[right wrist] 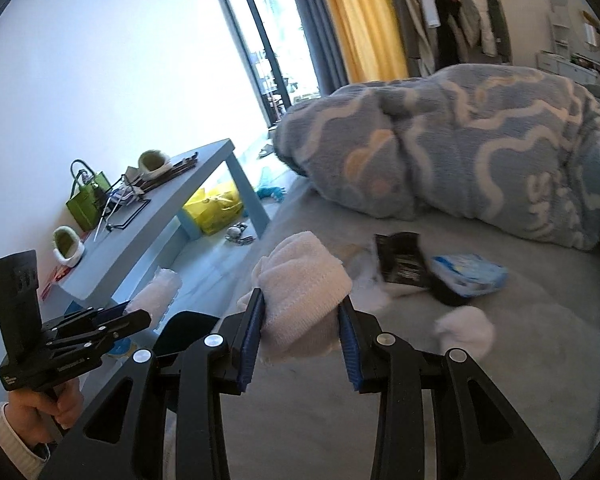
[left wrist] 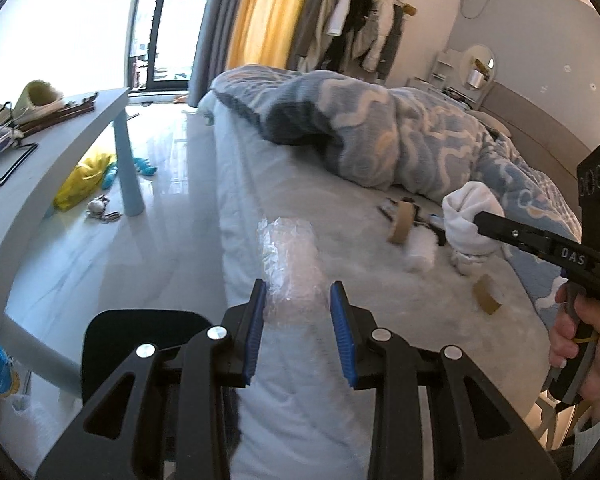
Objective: Collect trash
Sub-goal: 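Carry the bubble wrap and tissue over the green trash bin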
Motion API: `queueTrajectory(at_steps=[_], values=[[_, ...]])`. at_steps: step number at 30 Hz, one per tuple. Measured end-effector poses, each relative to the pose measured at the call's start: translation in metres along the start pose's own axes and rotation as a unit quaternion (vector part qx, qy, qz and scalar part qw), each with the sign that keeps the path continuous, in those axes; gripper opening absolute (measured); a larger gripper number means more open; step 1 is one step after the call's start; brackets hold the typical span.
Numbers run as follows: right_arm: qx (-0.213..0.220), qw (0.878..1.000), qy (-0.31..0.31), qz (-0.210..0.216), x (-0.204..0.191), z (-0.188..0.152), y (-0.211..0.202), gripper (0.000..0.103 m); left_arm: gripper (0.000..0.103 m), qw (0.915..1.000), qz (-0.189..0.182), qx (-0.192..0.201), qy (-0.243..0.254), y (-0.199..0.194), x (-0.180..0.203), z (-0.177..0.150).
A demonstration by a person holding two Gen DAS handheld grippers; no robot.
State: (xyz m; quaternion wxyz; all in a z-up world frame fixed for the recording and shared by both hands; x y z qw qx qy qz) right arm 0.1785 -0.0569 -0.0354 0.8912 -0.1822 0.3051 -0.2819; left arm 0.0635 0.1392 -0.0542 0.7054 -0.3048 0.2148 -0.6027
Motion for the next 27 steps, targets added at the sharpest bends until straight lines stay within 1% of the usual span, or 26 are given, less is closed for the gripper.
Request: queueTrajectory(at_steps=[7,15,24,27], values=[[-0.008,1.0,-0.01,0.026,-0.027,0.007,0.027,0.036,0.035,0.9995,0.025,-0.01,-0.015,0.003,-0.038,-0.005],[-0.023,0.998,-0.025,0.058,-0.062,0.01,0.062,0.036,0.035,0.9984,0.045,-0.025,-0.025,0.007,-0.075,-0.013],[-0.048,0.995,-0.039,0.082,-0.099,0.006,0.099,0.036,0.035,0.9951,0.067,-0.062,-0.037,0.019,-0.116,-0.03],[-0.057,0.993,-0.044,0.09,-0.11,0.004,0.112,0.036,0.035,0.9928,0.083,-0.079,-0.035,0.026,-0.13,-0.039]])
Point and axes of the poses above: each gripper's, at about its wrist camera, not at the fingertips, and y roughly the way its jaws point, x to its right, z to its top, the point moved 3 cm from there along y, roughly the way its jaws point, and after that the axes turned 14 degrees about z, right-handed, at the moved point
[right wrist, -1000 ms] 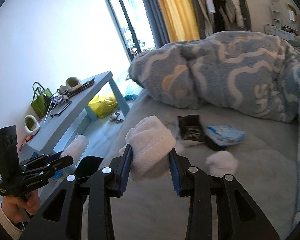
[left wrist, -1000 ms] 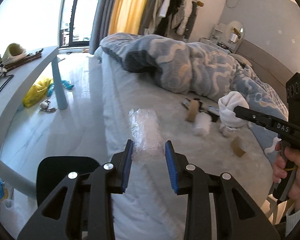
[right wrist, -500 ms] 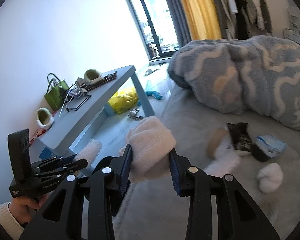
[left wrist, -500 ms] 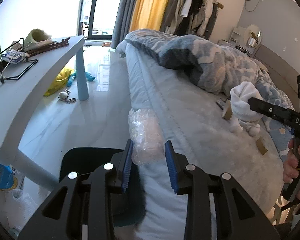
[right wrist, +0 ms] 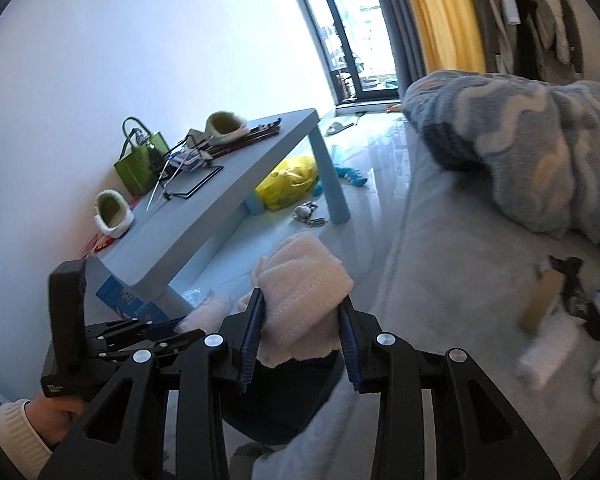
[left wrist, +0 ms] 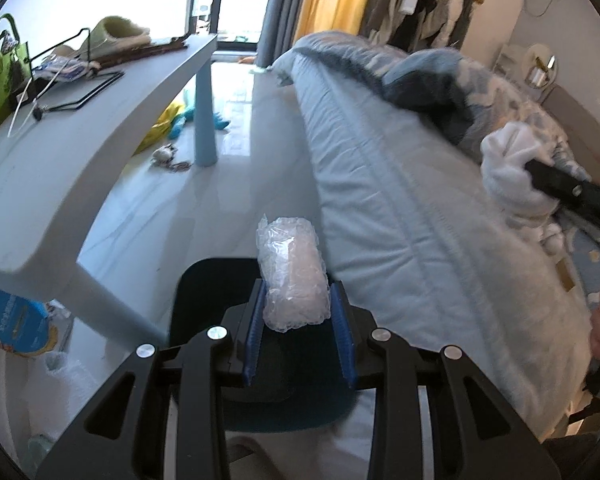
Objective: Collect trash
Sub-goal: 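Carry the bubble wrap and tissue over the green trash bin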
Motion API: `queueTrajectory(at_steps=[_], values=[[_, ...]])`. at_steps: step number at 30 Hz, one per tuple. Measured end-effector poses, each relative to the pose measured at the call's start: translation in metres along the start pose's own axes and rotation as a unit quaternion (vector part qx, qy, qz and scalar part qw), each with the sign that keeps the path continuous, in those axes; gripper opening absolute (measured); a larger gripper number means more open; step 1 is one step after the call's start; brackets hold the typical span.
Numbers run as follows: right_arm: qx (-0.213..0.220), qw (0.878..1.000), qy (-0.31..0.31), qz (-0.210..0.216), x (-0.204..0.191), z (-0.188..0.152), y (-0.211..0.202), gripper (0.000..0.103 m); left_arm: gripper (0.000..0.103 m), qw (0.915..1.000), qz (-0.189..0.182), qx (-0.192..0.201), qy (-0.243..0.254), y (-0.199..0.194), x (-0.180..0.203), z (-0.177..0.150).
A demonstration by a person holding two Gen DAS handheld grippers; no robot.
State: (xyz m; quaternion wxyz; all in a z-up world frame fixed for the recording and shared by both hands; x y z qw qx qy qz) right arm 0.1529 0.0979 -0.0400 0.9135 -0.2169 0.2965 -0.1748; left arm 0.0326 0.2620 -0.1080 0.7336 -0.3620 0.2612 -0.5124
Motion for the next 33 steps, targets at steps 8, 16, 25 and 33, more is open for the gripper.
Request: queueTrajectory(at_steps=[8,16,25,33], values=[[-0.025,0.999,-0.008,0.025,-0.023,-0.001,0.038,0.036,0.035,0.9976,0.002,-0.069,0.009,0.027,-0.018,-0.02],[-0.053,0.998,-0.015,0.029,-0.04,-0.004,0.074,0.036,0.037,0.9914,0.0,-0.128,0.025,0.044,-0.027,-0.041],[-0.076,0.997,-0.012,0.02,-0.038,-0.01,0.1,0.036,0.06,0.9905,0.006,-0.137,0.014,0.042,-0.044,-0.043],[-0.1,0.995,-0.009,0.009,-0.037,-0.02,0.124,0.036,0.056,0.9971,0.005,-0.076,-0.006,0.013,-0.063,-0.027]])
Point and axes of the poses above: each gripper's, at about its wrist camera, not at the fingertips, and y roughly the way its jaws point, x to its right, z to its top, the point moved 3 cm from there along y, roughly the way its jaws point, and after that the axes turned 14 degrees about z, right-handed, at the moved point
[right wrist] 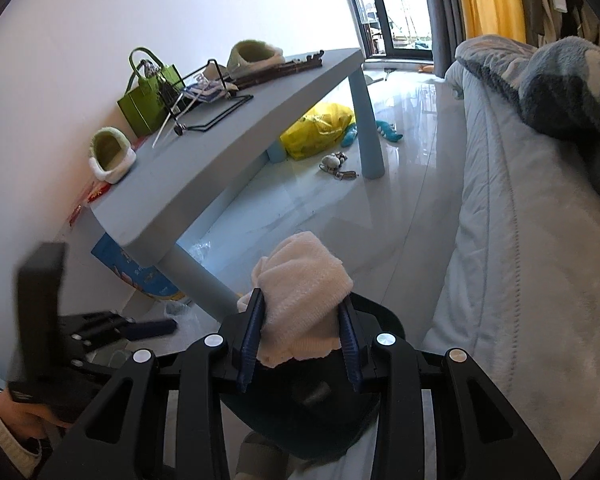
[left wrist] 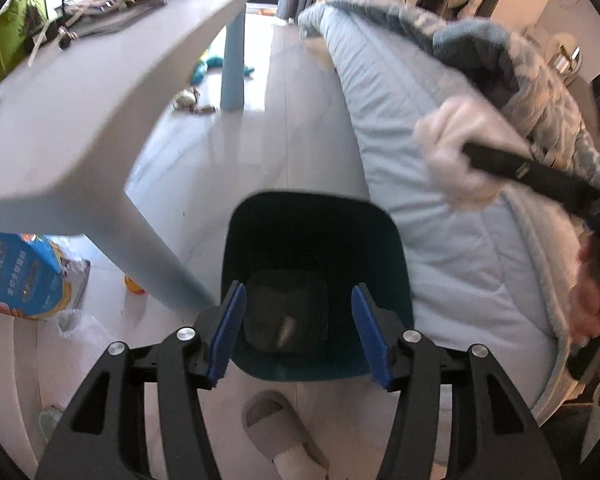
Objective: Collect trash
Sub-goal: 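Carry the bubble wrap and tissue over the green trash bin, then open both tools to drop bubble wrap and tissue into the bin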
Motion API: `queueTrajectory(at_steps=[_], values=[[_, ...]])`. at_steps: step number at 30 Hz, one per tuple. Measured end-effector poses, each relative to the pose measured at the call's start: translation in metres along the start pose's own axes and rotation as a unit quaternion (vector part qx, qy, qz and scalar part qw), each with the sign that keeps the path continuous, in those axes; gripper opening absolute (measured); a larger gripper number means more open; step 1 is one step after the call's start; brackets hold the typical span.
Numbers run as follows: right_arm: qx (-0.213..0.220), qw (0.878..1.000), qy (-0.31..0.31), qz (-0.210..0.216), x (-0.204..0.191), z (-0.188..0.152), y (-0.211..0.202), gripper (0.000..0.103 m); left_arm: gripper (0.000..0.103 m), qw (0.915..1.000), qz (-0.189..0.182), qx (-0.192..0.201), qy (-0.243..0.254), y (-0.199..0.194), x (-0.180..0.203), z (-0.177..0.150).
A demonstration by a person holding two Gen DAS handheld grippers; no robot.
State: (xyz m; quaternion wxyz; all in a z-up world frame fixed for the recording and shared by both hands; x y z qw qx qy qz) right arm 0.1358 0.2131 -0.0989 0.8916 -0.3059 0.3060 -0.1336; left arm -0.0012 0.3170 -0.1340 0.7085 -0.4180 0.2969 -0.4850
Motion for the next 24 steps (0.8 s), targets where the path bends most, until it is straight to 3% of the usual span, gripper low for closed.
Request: queueTrajectory(at_steps=[11,18,24], values=[[-0.046,0.999,0.006,-0.012,0.003,-0.013,0.042,0.036,0.044,0.9947,-0.016,0.091,-0.044,-0.043,-0.022,0.018],[-0.079,0.997,0.001,-0.016,0.001,-0.025,0.066,0.036,0.034,0.9918,-0.018,0.113,-0.057,-0.059,-0.03,0.022],[-0.11,0.994,0.003,-0.023,0.003,-0.038,0.084,0.036,0.032,0.9895,-0.022,0.131,-0.058,-0.071,-0.031,0.026]])
Point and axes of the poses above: each gripper's, at about its wrist camera, not at the fingertips, and y roughly the way its jaws point, x to its right, z to its top, the point moved 3 cm from there along y, roughly the way its jaws point, and after that the axes turned 14 degrees about z, right-handed, at the moved point
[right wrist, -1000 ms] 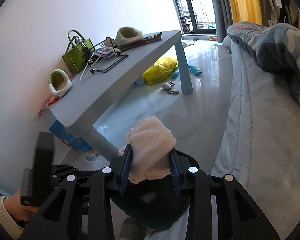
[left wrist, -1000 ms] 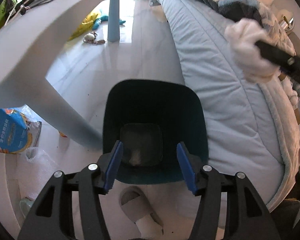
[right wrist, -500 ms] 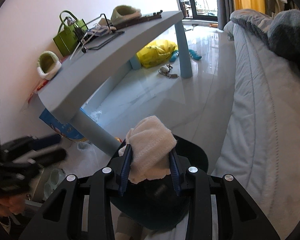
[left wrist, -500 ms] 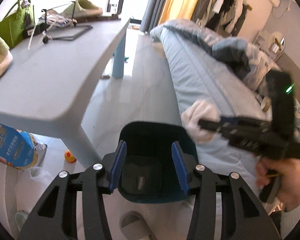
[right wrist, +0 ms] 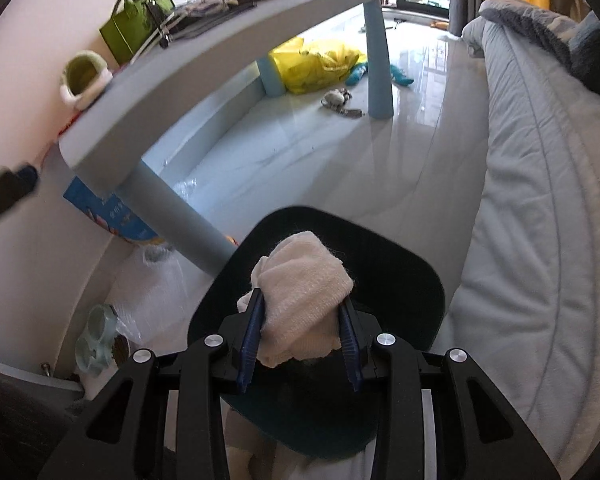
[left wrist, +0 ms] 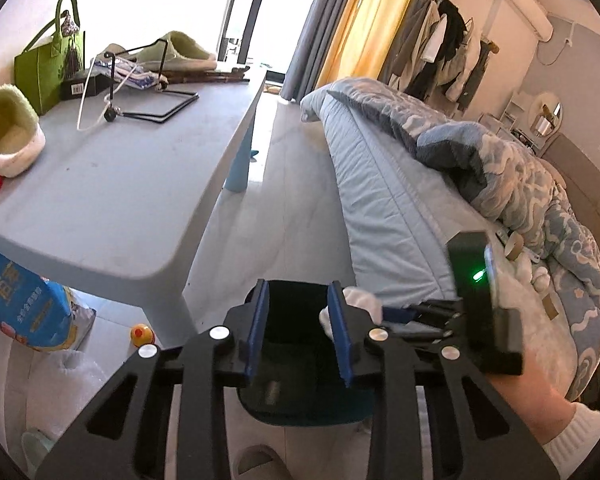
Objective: Collect trash
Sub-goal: 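Open both tools to drop bubble wrap and tissue into the bin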
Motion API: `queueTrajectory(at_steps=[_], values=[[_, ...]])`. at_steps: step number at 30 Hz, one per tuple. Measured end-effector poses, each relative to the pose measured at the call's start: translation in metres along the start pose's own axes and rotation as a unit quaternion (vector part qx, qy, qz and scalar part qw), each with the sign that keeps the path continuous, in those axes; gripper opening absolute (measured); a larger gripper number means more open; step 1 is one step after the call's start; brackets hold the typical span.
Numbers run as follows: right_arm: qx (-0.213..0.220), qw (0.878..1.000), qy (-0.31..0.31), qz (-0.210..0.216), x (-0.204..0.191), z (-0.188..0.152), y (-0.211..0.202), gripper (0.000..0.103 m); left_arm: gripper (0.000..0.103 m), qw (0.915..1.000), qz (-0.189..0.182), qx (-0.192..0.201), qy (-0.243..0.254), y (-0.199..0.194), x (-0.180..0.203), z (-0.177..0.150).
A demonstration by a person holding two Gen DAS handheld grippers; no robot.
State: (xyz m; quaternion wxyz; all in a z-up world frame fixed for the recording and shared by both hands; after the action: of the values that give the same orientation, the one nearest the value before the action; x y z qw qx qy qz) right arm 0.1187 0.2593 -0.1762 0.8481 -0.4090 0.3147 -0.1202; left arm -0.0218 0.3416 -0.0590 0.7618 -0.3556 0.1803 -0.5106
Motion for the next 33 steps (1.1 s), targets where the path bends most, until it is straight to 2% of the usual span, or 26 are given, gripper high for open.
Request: queueTrajectory(at_steps=[10,13,16,18,20,33], values=[[-0.062,0.997,0.009,-0.035,0.011,-0.02,0.026,0.037,0.028,0.9998,-0.011,0.018,-0.001,-0.011,0.0,0.005],[-0.077,0.995,0.006,-0.056,0.014,-0.025,0.029,0.043,0.028,0.9996,-0.015,0.023,-0.002,-0.014,0.002,0.008],[-0.081,0.995,0.011,-0.057,0.015,-0.03,0.028,0.049,0.028,0.9994,-0.015,0.032,0.001,-0.019,0.005,0.012],[-0.078,0.995,0.01,-0.057,0.013,-0.03,0.024,0.054,0.028,0.9991,-0.007,0.04,0.008,-0.022,0.007,0.014],[-0.07,0.996,0.012,-0.05,0.012,-0.028,0.019,0.054,0.028,0.9986,0.002,0.05,0.018,-0.025,0.011,0.016],[0.019,1.0,-0.009,0.007,-0.006,-0.013,-0.052,0.054,0.028,0.9965,-0.015,0.08,0.022,-0.045,0.045,0.029]])
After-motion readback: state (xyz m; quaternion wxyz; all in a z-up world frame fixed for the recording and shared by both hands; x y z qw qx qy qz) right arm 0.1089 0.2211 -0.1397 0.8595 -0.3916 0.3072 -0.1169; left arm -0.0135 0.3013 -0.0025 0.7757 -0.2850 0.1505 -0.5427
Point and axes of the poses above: each gripper's, at about its wrist camera, not at the fingertips, and y roughly the way its jaws point, x to its right, z to its top, the point moved 3 cm from there along y, roughly the way its jaws point, and after that the axes turned 14 degrees about z, right-handed, at the moved point
